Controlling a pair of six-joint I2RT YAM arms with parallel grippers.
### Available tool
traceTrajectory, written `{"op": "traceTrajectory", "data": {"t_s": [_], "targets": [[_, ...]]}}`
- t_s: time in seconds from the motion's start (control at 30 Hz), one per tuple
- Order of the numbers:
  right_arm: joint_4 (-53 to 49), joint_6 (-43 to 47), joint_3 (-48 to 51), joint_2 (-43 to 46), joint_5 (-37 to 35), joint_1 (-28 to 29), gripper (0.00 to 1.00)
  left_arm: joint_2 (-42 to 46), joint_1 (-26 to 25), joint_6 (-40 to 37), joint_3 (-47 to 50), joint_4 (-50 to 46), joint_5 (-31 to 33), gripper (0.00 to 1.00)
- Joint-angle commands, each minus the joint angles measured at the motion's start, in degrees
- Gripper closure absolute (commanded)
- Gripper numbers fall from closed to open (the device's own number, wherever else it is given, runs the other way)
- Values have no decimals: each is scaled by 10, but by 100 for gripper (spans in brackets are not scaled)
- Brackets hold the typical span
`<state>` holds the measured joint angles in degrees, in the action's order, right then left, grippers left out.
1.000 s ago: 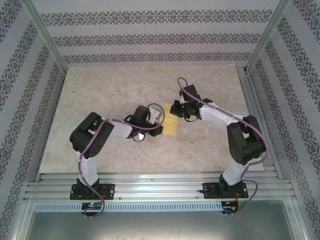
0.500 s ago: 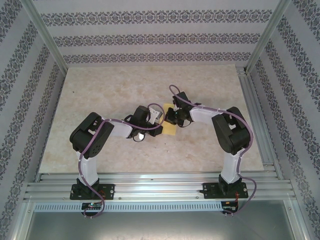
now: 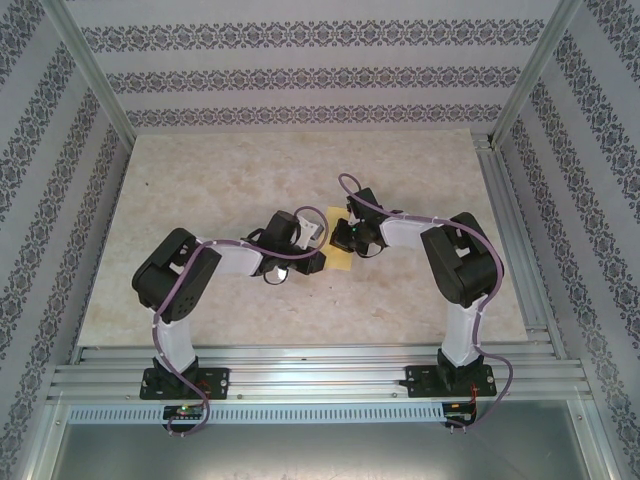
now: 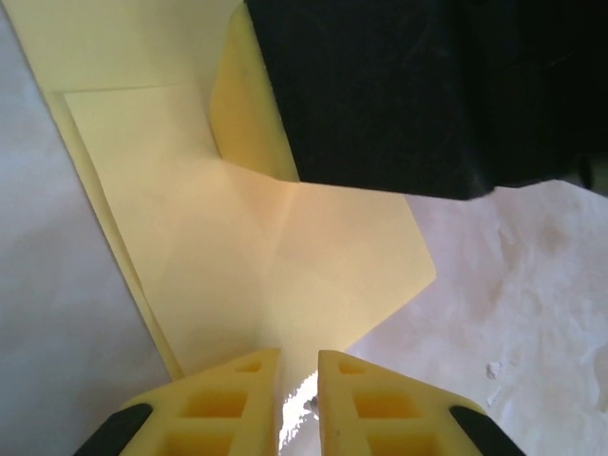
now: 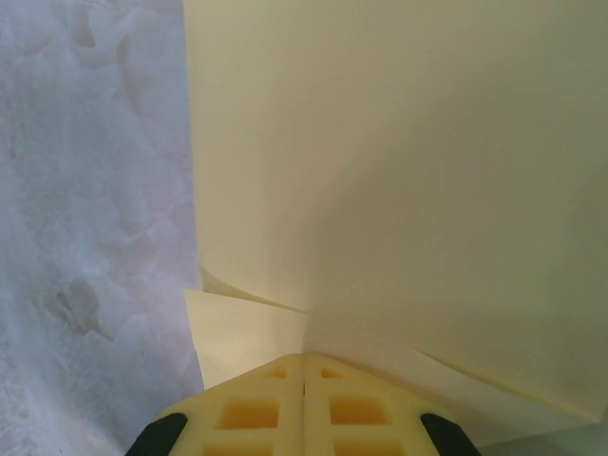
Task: Fold a paper plane with a square sheet of paper (fold left side to right side)
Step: Fold the triangle a second time at the center of the table.
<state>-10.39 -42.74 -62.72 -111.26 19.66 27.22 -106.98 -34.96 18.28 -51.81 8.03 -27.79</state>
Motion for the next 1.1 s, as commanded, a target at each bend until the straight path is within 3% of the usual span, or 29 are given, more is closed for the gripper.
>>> {"op": "traceTrajectory", "data": {"t_s": [0.0,0.23,0.67,1.07], "targets": [[-29,14,23,-16,-24,-9,100,28,-4,-3,-31,-42,-22,85],[-30,16,24,-16,-24,-9,100,-9,-4,8,-69,-27,-58,98],[-38,21,23,-15,-24,-9,100,-74,-1,0,-91,-28,-38,99],[-47,28,20,-17,-27,-7,100,-81,6,18,-26,11,-41,99]]}}
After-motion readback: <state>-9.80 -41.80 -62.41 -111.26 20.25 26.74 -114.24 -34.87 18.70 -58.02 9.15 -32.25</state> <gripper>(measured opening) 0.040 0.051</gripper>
